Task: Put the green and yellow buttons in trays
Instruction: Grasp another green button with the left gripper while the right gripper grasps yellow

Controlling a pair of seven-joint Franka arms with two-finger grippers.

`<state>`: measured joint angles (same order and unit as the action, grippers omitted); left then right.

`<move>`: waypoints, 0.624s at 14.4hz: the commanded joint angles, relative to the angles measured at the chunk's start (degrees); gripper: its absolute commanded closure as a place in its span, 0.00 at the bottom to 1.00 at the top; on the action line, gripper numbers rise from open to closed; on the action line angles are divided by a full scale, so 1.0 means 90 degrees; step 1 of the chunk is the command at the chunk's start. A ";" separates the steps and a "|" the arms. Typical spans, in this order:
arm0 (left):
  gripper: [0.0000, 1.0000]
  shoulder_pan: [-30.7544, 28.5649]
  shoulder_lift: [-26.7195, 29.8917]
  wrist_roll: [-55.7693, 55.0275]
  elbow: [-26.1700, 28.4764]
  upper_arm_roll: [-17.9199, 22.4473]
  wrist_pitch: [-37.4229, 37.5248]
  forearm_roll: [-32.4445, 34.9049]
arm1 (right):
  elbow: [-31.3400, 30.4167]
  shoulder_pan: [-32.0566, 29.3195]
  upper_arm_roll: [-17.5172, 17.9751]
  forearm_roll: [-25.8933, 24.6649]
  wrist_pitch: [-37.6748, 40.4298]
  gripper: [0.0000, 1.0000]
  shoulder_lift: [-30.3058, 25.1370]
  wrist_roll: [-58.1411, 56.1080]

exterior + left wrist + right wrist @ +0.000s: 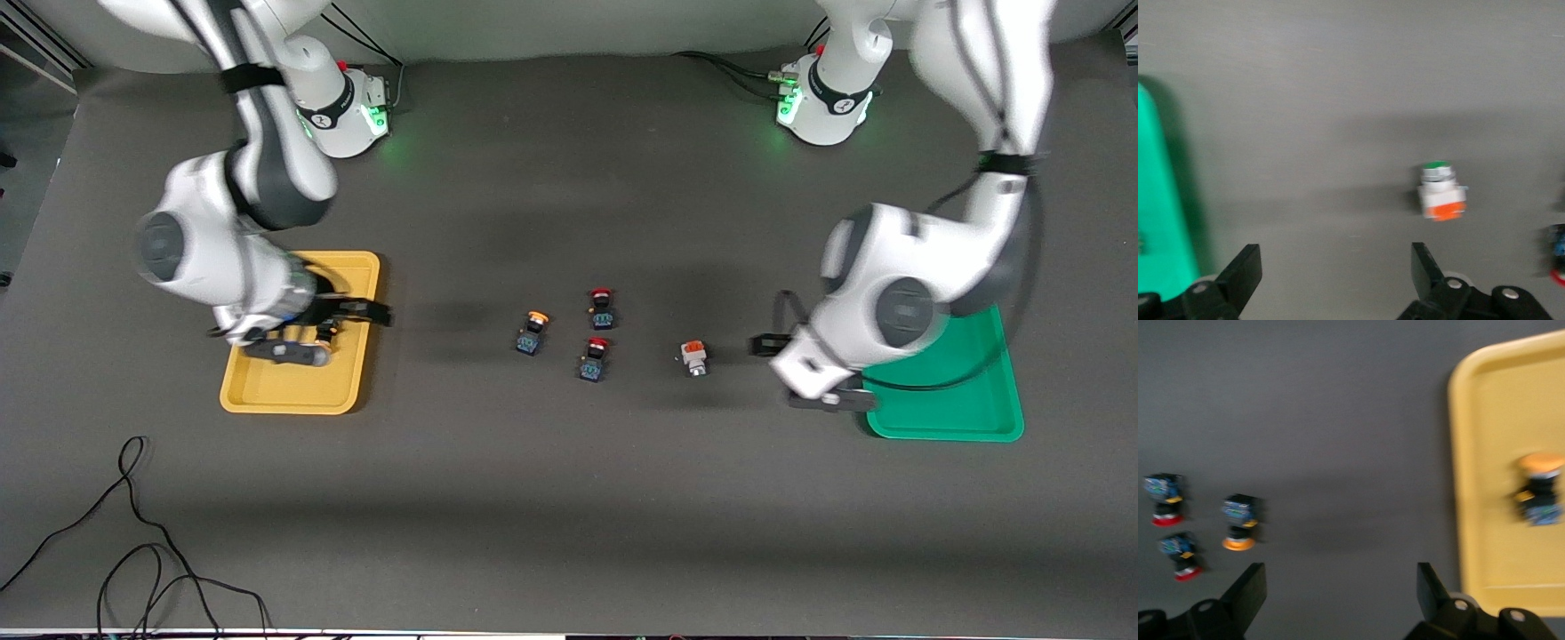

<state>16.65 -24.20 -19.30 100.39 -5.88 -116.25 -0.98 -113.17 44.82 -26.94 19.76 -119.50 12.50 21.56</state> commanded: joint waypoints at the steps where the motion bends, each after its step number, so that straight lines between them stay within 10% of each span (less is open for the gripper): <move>1: 0.00 0.0541 -0.0113 -0.0481 -0.0080 0.0135 -0.0101 -0.0086 | 0.1030 0.0517 -0.0063 0.0254 0.0066 0.00 0.1050 0.1000; 9: 0.00 0.0933 -0.1402 -0.1556 0.0027 0.0145 -0.1839 0.0002 | 0.1530 0.1553 0.0073 0.0744 -0.1437 0.01 0.2633 0.2283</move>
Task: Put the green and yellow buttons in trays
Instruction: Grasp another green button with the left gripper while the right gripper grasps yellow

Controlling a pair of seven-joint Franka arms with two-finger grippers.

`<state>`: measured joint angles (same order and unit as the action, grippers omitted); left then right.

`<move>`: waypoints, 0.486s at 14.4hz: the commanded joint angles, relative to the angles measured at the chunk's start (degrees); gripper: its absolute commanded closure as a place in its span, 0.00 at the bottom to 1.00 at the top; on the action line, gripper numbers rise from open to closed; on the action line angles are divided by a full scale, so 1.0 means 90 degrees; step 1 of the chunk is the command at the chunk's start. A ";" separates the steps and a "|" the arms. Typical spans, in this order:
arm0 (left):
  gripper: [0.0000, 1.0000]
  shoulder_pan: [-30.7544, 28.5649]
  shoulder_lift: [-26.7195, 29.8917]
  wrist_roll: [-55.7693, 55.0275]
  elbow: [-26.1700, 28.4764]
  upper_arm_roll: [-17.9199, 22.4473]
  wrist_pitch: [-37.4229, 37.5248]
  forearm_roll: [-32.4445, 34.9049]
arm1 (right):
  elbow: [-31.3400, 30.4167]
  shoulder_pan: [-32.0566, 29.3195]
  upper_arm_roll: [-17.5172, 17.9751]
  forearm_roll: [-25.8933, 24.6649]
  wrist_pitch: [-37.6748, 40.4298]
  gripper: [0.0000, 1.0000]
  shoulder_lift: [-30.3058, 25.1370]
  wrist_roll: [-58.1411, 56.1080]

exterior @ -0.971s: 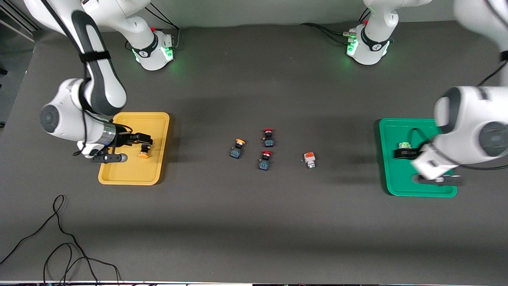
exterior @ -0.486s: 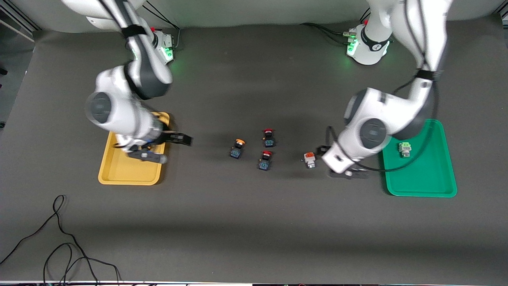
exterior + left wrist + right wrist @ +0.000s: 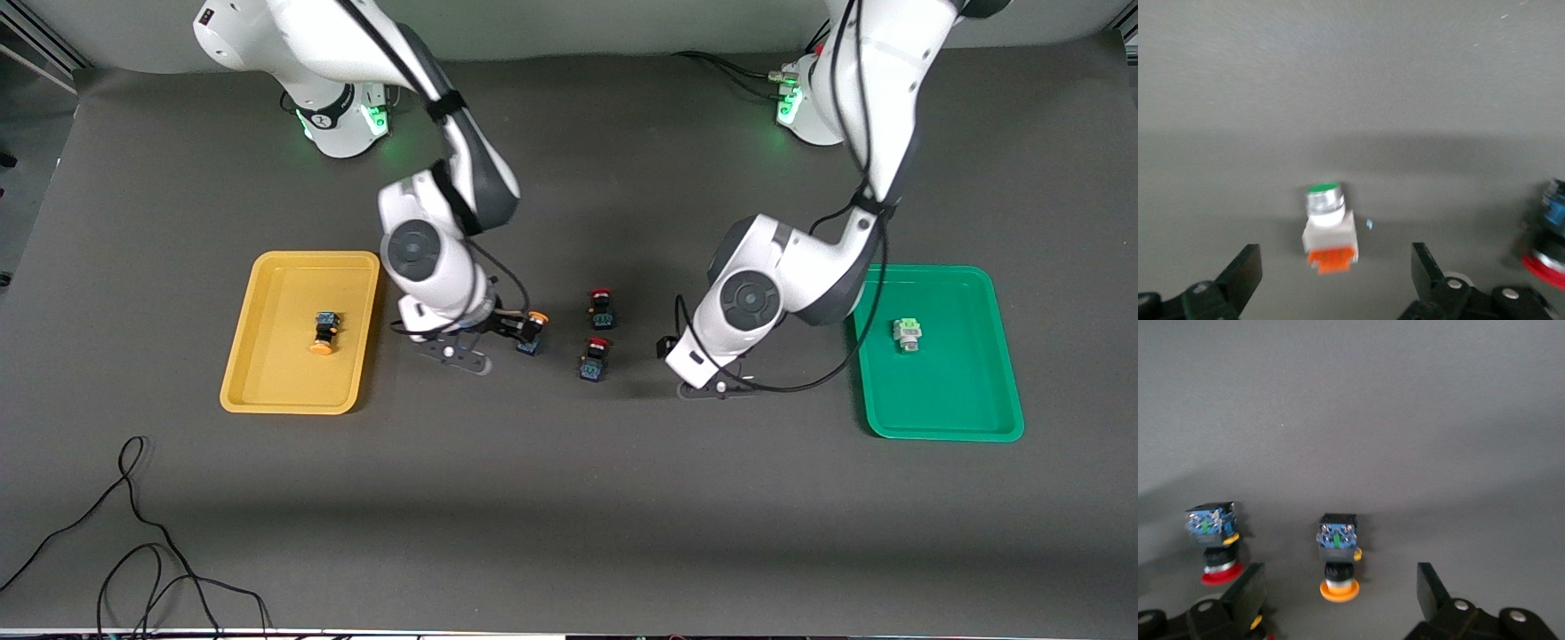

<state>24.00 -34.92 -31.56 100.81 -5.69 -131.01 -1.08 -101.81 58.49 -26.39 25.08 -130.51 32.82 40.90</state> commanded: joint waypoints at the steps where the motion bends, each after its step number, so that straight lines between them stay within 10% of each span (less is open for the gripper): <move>1: 0.00 0.0097 -0.0270 -0.0185 0.0077 0.0134 -0.0354 0.0012 | 0.0268 0.0045 0.0089 0.0153 -0.0409 0.01 0.0512 0.0153; 3: 0.03 0.0097 -0.0271 -0.0195 0.0214 0.0134 -0.0502 0.0012 | 0.0268 0.0035 0.0285 0.0182 -0.0809 0.01 0.0775 0.0406; 7: 0.79 0.0087 -0.0223 -0.0478 0.0215 0.0134 -0.0357 0.0012 | 0.0170 0.0045 0.0480 0.0192 -0.0978 0.02 0.0992 0.0407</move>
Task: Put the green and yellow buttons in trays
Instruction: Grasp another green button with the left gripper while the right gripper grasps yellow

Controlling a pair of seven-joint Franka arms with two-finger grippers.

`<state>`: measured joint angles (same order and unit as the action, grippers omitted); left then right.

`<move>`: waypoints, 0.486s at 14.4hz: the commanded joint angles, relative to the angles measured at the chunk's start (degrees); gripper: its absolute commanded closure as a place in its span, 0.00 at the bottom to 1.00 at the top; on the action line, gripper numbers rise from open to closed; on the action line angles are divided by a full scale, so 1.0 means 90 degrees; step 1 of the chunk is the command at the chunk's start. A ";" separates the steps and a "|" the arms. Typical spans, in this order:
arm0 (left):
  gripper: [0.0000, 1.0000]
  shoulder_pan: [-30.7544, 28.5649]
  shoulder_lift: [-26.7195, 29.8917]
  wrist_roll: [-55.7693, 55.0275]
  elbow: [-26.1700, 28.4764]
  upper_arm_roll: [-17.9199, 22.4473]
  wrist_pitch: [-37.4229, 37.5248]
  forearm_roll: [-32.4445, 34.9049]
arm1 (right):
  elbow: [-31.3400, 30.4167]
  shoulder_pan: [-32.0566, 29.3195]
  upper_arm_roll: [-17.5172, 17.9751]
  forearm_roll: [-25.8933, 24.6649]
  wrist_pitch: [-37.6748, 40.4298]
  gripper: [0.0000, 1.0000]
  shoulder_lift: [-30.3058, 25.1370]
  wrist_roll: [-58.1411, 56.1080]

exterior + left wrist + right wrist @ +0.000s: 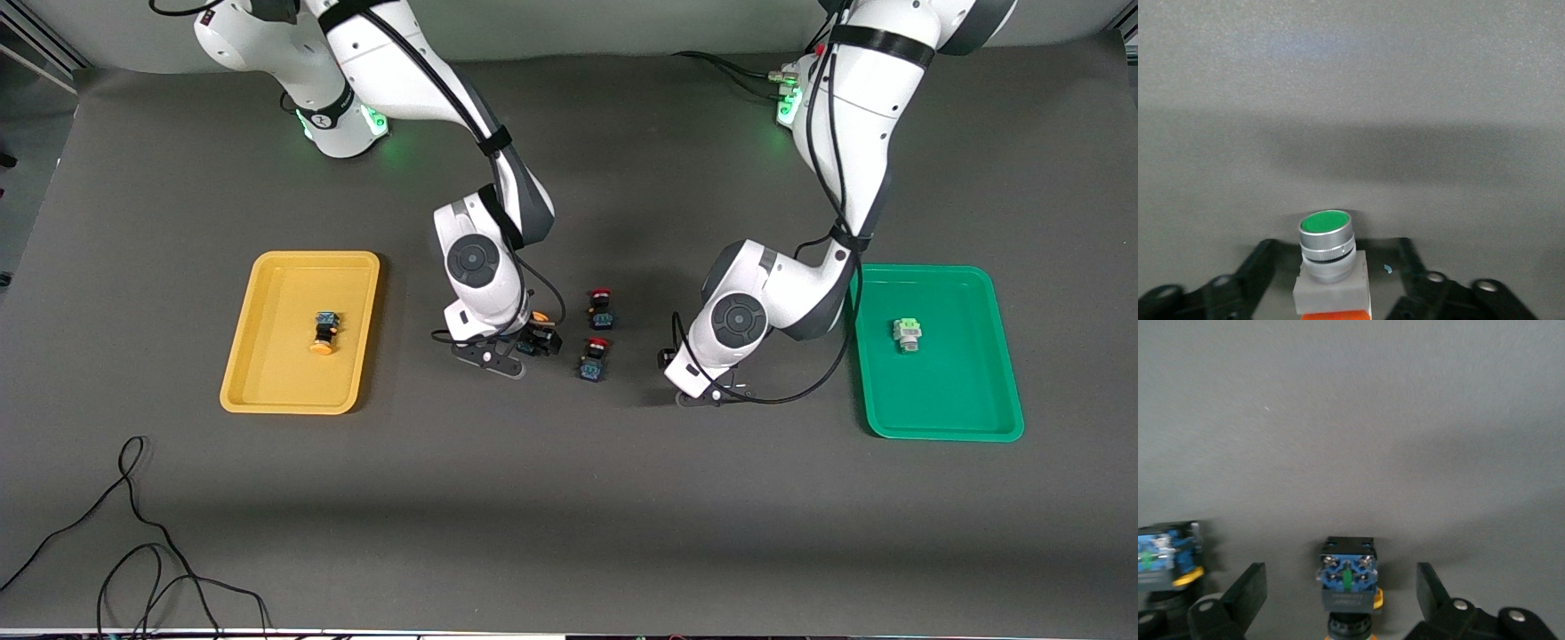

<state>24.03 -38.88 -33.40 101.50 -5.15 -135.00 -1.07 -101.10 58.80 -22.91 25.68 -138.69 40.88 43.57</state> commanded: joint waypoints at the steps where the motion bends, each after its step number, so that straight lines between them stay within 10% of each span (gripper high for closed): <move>1: 0.86 0.0065 0.0276 -0.0302 0.0139 0.0064 0.0155 0.0002 | 0.0042 0.0019 0.0104 0.0115 -0.0069 0.10 0.0145 0.0101; 3: 1.00 0.0055 0.0452 -0.0468 0.0109 0.0064 0.0574 -0.0008 | 0.0032 0.0107 0.0123 0.0115 -0.0165 0.41 0.0223 0.0014; 4: 1.00 0.0055 0.0588 -0.0468 0.0109 0.0064 0.0730 -0.0047 | 0.0042 0.0107 0.0123 0.0115 -0.0166 0.99 0.0224 0.0061; 7: 1.00 -0.0149 0.1163 -0.0439 0.0051 0.0064 0.1393 -0.0096 | 0.0013 0.0108 0.0085 0.0115 -0.0117 1.00 0.0068 0.0042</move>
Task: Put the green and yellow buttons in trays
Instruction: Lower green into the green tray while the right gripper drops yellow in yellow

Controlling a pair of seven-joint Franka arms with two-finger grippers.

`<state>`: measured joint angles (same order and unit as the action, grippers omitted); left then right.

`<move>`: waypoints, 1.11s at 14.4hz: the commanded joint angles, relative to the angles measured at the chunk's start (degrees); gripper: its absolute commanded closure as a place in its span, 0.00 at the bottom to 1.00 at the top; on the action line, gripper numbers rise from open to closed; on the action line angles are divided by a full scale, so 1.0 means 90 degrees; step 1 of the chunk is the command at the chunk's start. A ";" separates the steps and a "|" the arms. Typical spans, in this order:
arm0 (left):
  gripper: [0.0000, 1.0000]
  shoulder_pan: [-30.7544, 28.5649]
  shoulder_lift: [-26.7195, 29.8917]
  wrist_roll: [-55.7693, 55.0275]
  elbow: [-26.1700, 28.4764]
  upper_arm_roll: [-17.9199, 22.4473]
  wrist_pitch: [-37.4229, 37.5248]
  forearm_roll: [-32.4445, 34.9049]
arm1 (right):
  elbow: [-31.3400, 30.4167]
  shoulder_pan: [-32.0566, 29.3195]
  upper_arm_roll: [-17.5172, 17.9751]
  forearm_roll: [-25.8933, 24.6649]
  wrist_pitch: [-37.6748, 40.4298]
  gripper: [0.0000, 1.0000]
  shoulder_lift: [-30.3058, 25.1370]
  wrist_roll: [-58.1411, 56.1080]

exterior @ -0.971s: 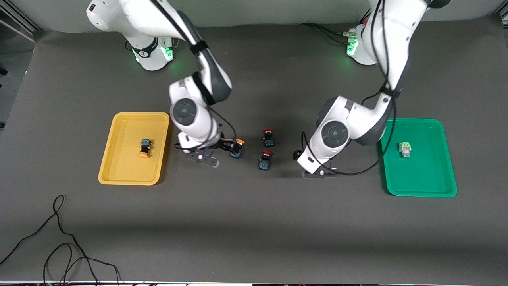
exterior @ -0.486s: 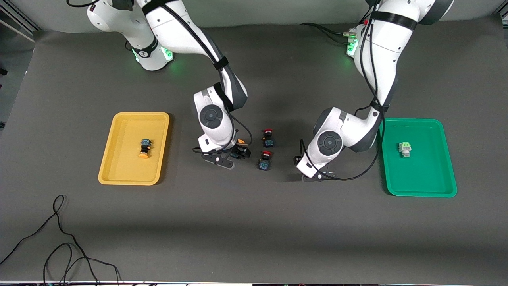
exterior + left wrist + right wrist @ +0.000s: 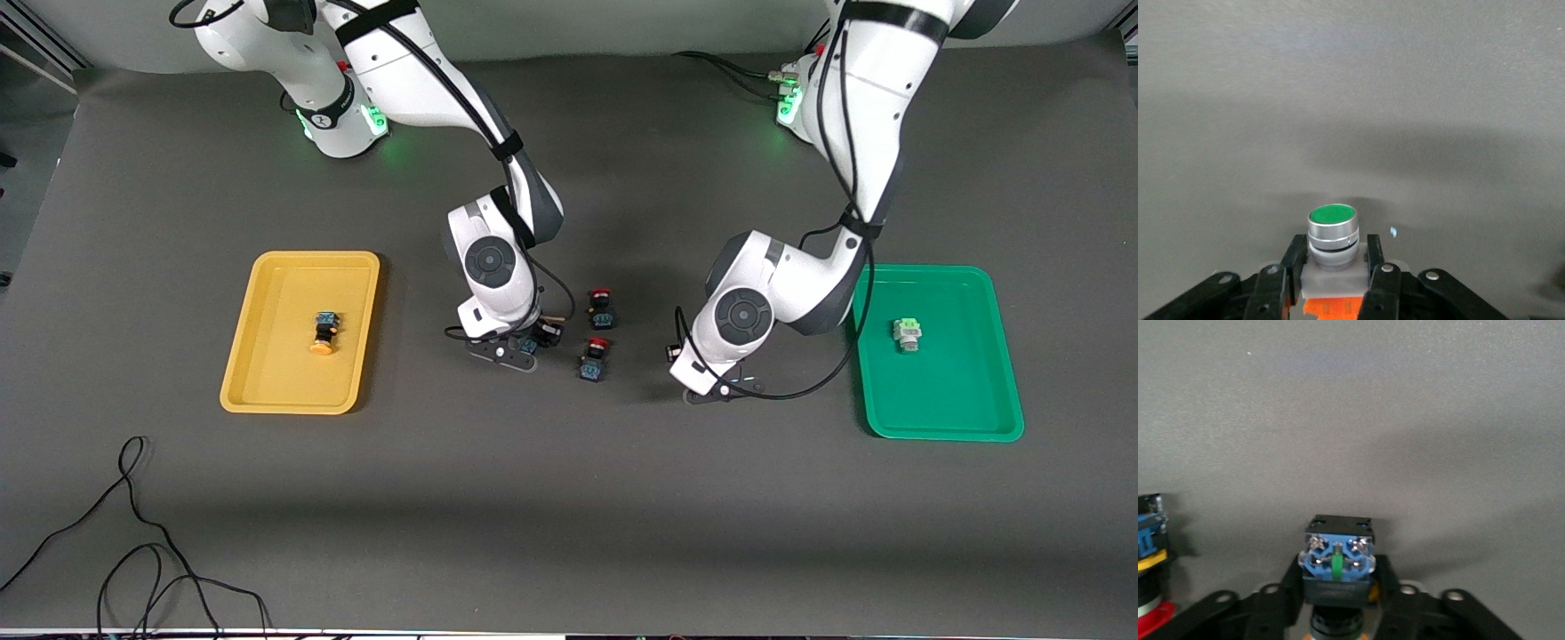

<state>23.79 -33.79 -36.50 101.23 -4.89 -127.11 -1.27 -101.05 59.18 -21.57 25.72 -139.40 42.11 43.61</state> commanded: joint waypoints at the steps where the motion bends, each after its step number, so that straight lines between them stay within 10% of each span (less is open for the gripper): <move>1: 1.00 -0.0278 0.0929 -0.0057 0.0080 0.0016 0.0819 -0.0132 | 0.0008 0.0045 -0.0084 0.0112 -0.0019 1.00 -0.0157 0.0018; 5: 1.00 -0.0980 0.2053 0.0644 0.0090 0.0045 0.2030 -0.0328 | -0.0177 -0.0043 -0.0463 0.0102 0.0710 1.00 -0.1043 -0.0438; 9: 1.00 -0.2560 0.2747 0.2945 0.0372 0.0084 0.2843 0.0022 | -0.0509 0.0074 -0.1644 -0.0219 0.2673 1.00 -0.2391 -0.1669; 16: 1.00 -0.4663 0.2447 0.5762 0.1512 0.0084 0.0868 0.0951 | -0.1436 -0.0042 -0.3996 -0.1285 0.3313 1.00 -0.3254 -0.5736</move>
<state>-15.78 -11.30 11.63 108.55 -3.08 -110.95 6.21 -109.63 58.54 -52.31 15.03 -107.62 13.55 3.46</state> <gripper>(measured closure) 0.595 0.581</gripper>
